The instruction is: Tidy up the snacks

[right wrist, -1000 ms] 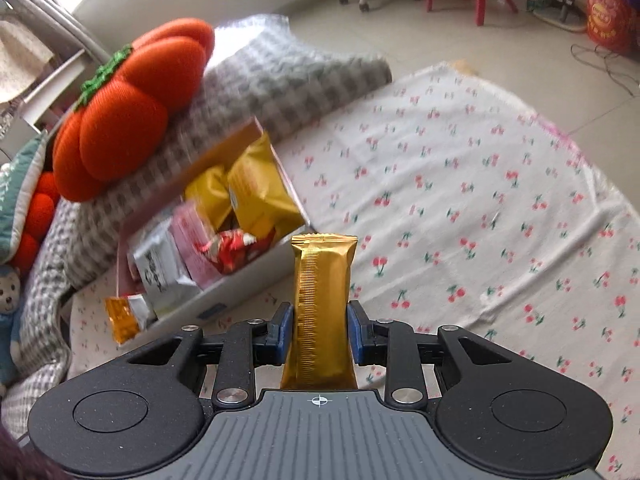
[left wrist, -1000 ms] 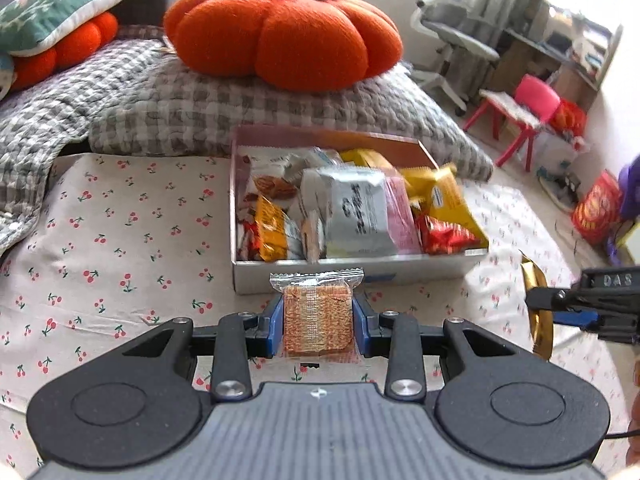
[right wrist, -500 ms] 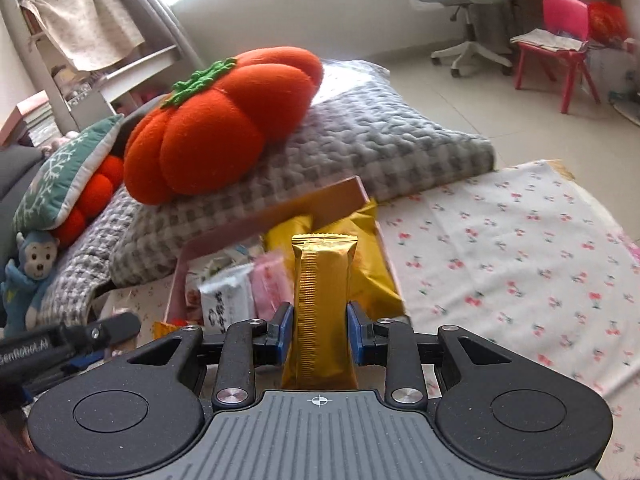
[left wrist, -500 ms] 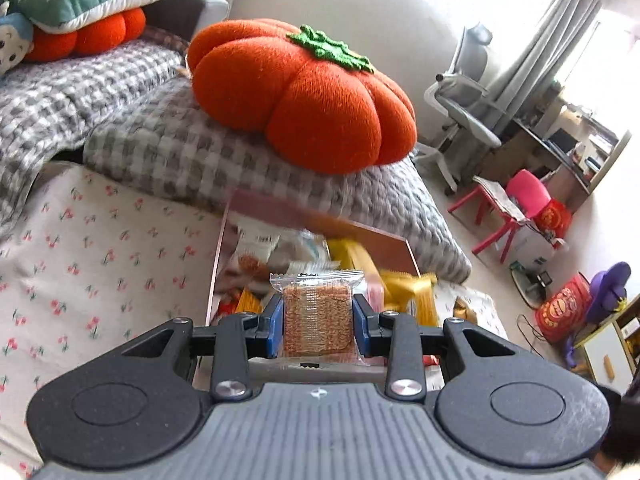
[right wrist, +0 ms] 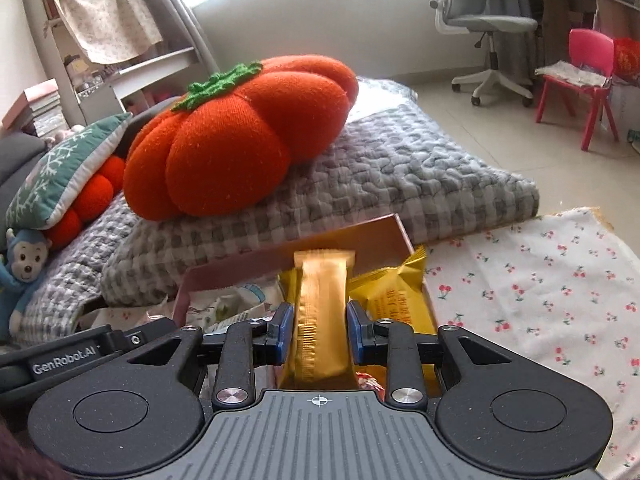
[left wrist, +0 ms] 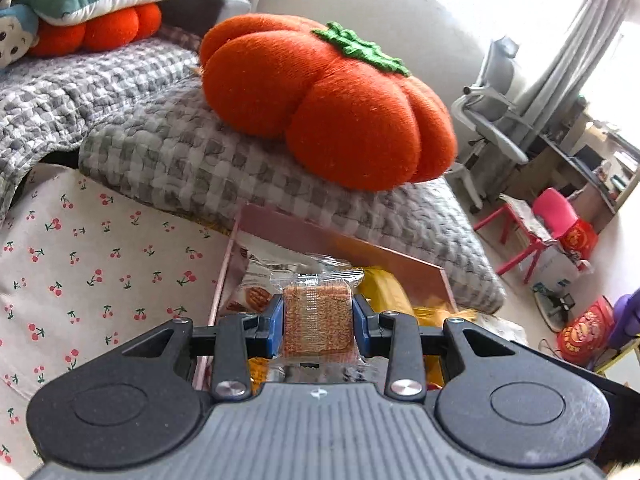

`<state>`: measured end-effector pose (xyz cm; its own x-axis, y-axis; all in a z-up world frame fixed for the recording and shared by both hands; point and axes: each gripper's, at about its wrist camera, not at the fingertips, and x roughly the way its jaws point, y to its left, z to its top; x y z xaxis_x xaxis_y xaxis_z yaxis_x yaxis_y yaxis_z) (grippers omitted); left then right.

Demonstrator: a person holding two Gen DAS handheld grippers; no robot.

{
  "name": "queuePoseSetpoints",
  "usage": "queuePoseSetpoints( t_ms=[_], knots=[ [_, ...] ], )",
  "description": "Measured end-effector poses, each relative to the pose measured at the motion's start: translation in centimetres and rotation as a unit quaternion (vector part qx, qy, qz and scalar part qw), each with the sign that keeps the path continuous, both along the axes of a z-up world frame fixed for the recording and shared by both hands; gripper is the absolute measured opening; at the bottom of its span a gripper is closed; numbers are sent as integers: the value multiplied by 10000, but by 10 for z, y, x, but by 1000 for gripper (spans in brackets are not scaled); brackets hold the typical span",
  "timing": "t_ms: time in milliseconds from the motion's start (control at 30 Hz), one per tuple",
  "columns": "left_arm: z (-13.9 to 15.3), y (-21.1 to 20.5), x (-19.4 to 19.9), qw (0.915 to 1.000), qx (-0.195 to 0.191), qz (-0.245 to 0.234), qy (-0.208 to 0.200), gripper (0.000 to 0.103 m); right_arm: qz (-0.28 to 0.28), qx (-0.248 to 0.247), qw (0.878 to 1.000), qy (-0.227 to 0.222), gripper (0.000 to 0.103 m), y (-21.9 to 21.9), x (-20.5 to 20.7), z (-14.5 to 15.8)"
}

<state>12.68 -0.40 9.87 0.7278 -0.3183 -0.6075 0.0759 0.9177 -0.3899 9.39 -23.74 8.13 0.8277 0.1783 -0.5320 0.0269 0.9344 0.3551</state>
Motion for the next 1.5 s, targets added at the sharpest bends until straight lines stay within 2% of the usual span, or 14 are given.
queuePoseSetpoints(
  t_ms=[167,333,400,467,533,667,733,767,900,1067,1100,1267,1500],
  knots=[
    [-3,-3,4,9997,213,-71,-53,32,-110,-97,9999,3,30,0,6,-8],
    [2,3,1,9996,244,-15,-124,40,-363,33,9993,-68,33,-18,-1,0],
    [7,6,-2,9994,281,17,-196,45,-405,134,9990,-93,34,-24,-6,3],
    [12,10,-5,9992,337,82,-199,47,-418,143,9990,-41,35,-28,-9,3],
    [16,12,-10,9989,406,109,-199,47,-444,192,9988,50,40,-32,-12,0],
    [20,1,-24,9947,999,192,-162,55,-399,468,9977,271,44,-37,-17,-7],
    [23,-6,-33,9907,1325,190,-231,62,-319,531,9974,380,48,-35,-20,-10],
    [23,-9,-35,9886,1475,198,-235,69,-275,508,9975,414,48,-32,-22,-11],
    [28,-16,-47,9808,1918,207,-299,70,50,14,9991,414,56,-11,-39,-10],
    [36,-15,-64,9790,1998,164,-362,75,283,-687,9968,300,59,9,-59,-3],
    [38,-14,-68,9783,2022,190,-399,79,284,-747,9964,278,60,12,-62,-1],
    [45,-14,-92,9762,2086,274,-522,95,196,-881,9959,105,76,22,-95,14],
    [51,-9,-133,9751,2133,401,-450,103,-299,-1002,9945,12,90,29,-153,28]
  ],
)
